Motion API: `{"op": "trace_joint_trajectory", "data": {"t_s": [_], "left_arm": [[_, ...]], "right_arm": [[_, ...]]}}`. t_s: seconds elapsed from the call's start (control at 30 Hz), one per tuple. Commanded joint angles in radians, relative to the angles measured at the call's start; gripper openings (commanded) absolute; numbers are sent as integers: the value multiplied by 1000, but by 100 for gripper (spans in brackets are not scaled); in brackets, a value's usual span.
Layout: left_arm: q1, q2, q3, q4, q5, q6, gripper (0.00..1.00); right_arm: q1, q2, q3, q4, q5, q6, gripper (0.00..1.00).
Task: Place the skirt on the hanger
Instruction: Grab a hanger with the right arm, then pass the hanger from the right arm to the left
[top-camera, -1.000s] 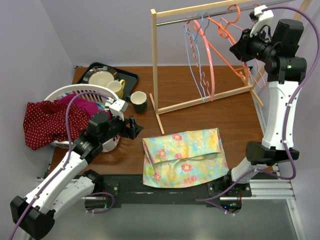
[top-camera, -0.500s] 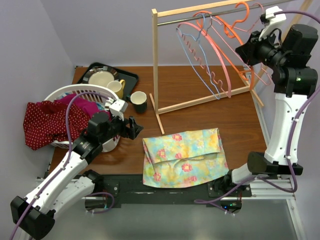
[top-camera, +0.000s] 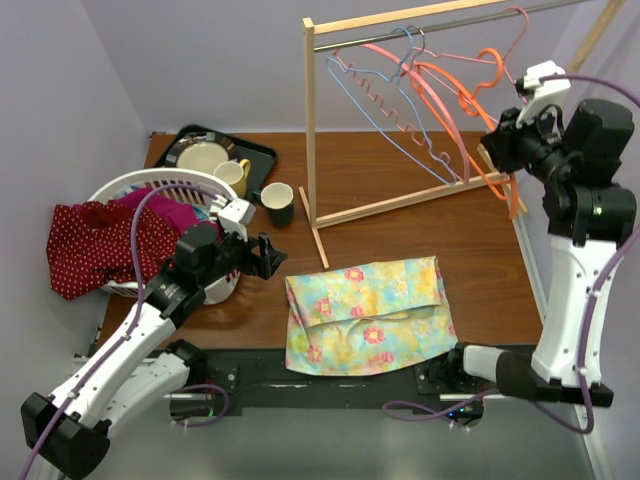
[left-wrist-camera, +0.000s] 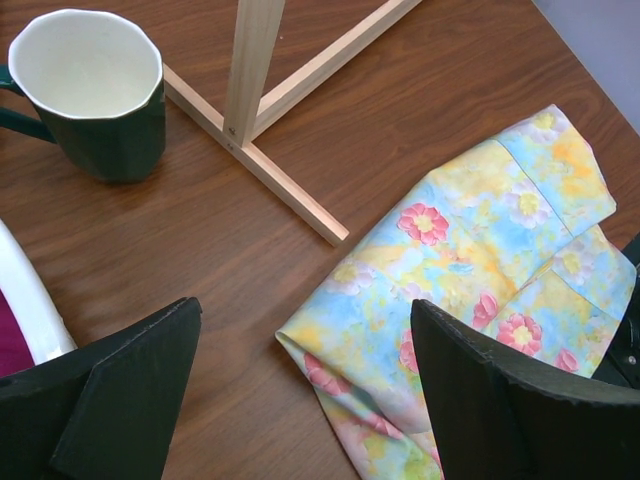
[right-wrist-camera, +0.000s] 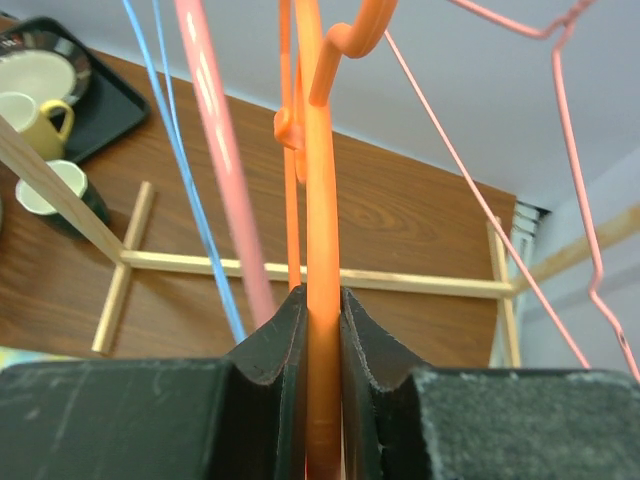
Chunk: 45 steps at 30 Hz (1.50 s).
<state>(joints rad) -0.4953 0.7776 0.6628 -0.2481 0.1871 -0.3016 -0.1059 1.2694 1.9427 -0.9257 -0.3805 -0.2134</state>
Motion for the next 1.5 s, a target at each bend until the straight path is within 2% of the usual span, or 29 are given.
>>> {"op": "trace_joint_trajectory", "data": {"t_s": [0.0, 0.2, 0.57, 0.7, 0.83, 0.9, 1.03, 1.27, 1.4, 1.47], "left_arm": [[15, -8, 6, 49, 15, 27, 92], [18, 9, 8, 50, 52, 29, 94], [17, 32, 52, 58, 265, 81, 93], [-3, 61, 81, 63, 356, 108, 93], [-112, 95, 142, 17, 330, 159, 93], [-172, 107, 159, 6, 324, 182, 93], [-233, 126, 190, -5, 363, 235, 100], [-256, 179, 273, -36, 410, 410, 100], [-278, 225, 304, -34, 428, 446, 99], [-285, 249, 302, -20, 442, 435, 97]], "right_arm": [[-3, -145, -115, 19, 139, -76, 0], [-5, -340, -336, -27, 353, -130, 0], [-3, -565, -657, -209, 474, -334, 0], [-3, -633, -732, -268, 356, -383, 0], [-3, -659, -734, -341, 96, -425, 0], [-5, -666, -737, -366, 20, -457, 0], [-5, -679, -752, -380, -127, -498, 0], [-3, -582, -761, -437, -449, -650, 0], [-2, -516, -762, -493, -631, -759, 0], [-2, -481, -757, -553, -661, -845, 0]]}}
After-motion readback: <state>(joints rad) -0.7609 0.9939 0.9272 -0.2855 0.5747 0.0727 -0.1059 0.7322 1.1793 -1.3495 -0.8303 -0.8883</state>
